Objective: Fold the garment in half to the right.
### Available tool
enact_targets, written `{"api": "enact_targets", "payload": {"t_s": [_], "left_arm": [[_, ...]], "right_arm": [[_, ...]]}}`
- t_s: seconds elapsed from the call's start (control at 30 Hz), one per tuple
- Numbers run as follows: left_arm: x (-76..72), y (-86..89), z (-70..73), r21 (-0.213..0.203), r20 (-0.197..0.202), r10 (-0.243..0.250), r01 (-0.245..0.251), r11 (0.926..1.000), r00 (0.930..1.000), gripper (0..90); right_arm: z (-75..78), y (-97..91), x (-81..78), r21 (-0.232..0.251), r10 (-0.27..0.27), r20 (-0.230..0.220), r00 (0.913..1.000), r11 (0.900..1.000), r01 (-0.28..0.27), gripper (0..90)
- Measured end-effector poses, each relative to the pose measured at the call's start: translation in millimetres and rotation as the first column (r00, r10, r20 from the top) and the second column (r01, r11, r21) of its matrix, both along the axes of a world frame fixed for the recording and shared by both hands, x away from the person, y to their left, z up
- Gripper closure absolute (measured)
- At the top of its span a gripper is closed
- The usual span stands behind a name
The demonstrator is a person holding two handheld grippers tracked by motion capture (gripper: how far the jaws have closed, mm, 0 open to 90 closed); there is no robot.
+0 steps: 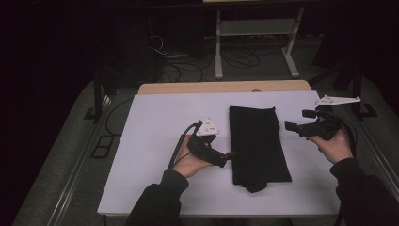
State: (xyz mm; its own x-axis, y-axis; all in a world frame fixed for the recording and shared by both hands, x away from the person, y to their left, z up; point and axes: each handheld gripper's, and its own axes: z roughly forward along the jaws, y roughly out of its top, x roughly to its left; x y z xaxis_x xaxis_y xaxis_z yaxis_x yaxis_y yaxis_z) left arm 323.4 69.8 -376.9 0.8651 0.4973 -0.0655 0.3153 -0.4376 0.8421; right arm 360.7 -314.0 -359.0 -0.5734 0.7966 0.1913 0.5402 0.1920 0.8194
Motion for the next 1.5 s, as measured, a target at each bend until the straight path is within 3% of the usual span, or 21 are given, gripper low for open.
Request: {"api": "enact_targets", "payload": {"t_s": [0.6,1.5], "left_arm": [[-6.9,45.7,-7.1,-0.027,0.0,0.086,-0.085,0.996,0.9963,0.0],[-16.5,107.5,-23.6,-0.042,-0.016,0.187,-0.187,0.9814,0.9823,0.0]], "right_arm": [[3.7,-1.7,-20.4,0.01,0.017,0.027,0.9995,0.9998,-0.018,0.0],[-10.1,-10.3,-47.2,0.009,0.021,0.029,0.9994,0.9997,-0.022,0.0]]}}
